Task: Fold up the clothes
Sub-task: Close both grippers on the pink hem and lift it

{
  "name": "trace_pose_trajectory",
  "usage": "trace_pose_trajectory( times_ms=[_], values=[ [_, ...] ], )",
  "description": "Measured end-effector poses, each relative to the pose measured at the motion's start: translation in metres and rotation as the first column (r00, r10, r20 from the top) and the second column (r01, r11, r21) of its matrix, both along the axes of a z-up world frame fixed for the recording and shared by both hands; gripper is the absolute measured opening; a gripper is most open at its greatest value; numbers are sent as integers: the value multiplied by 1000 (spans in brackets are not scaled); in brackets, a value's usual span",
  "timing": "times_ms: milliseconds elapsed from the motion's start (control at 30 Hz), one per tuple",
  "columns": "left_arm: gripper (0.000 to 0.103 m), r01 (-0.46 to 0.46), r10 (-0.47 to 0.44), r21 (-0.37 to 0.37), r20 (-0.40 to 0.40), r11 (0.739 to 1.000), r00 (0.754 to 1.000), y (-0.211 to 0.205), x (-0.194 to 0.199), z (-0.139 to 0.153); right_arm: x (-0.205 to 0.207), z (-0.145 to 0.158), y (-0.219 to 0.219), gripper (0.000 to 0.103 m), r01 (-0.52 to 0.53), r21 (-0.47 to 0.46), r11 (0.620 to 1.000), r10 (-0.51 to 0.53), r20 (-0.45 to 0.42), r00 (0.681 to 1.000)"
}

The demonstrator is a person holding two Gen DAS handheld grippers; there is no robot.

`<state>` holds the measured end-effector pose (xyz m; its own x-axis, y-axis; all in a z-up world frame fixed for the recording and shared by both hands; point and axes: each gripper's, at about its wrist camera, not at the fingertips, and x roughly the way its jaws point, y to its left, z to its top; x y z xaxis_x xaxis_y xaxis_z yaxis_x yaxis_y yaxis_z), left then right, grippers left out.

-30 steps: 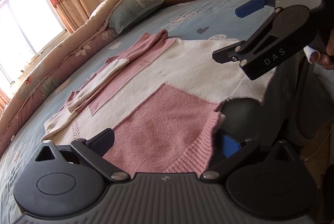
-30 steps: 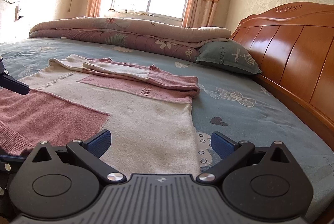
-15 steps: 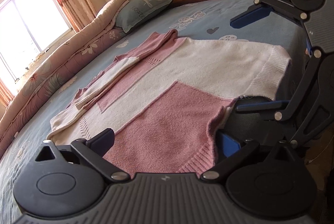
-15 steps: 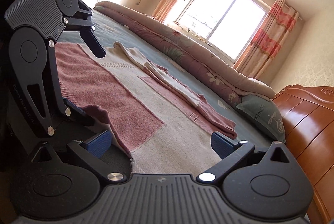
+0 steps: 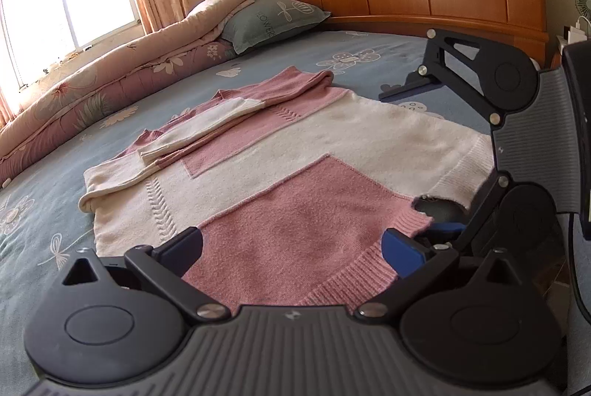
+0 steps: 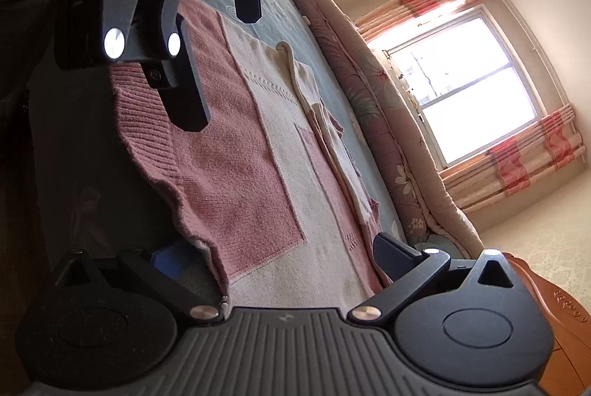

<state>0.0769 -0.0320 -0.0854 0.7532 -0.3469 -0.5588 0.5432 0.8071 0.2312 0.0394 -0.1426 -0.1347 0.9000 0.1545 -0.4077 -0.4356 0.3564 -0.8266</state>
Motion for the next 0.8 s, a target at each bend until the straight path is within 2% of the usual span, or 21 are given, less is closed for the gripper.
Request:
trace_pose_trajectory(
  times_ms=[67,200,333,533,633,733,800],
  values=[
    [102,4,-4,17,-4,1000,1000,5,-3,-2,-2,-5,8,103,-36,-74,997,38,30,999],
    [102,10,-9,59,-29,998,1000,8,-6,-9,-6,-21,23,103,-62,-130,990,79,134,988],
    [102,44,-44,141,-3,989,999,1,-14,-16,-10,-25,22,103,-22,-51,998,32,208,978],
    [102,69,-101,325,83,943,991,-27,-15,-36,-14,-12,4,103,-6,85,996,-19,300,954],
    [102,37,-95,378,137,925,986,-39,-8,-42,-13,-8,0,103,-8,120,993,-27,293,956],
    [102,9,-86,397,175,918,981,-44,0,-43,-12,-7,-1,103,-11,126,992,-26,293,956],
    [102,-29,-69,433,209,901,975,-45,4,-45,-13,-7,-2,103,-11,132,991,-28,289,957]
  ],
)
